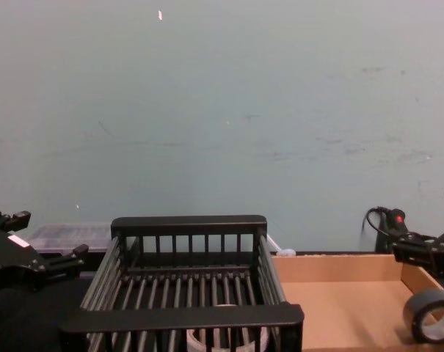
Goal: Pick up the white tape and place it into the black box , Pick up the silver tape and place it into the brown box.
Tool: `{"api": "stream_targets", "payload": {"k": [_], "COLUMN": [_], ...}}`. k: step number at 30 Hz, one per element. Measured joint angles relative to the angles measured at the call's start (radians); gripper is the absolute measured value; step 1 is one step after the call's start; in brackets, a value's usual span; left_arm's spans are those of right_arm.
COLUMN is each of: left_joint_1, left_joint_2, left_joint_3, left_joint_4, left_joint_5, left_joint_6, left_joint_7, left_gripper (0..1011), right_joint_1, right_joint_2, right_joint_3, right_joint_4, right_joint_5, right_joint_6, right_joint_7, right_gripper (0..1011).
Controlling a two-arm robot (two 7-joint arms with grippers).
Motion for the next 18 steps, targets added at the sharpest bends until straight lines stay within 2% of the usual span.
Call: {"api": "stream_targets", "payload": {"k": [18], "left_joint_1": [0.0], "left_joint_2": [0.0], "left_joint_3": [0.0], "left_joint_4": [0.0], "left_joint_5": [0.0], "left_joint_6": [0.0], "left_joint_7": [0.0], "left_gripper": [1001], "right_joint_1": [0.0], "right_joint_2": [0.0], "right_joint_3": [-0.001], "right_joint_4": [0.0], "right_joint_5": [0.0], "right_joint_6": [0.0], "right_joint_7": [-0.001], "right_gripper": [1000]}}
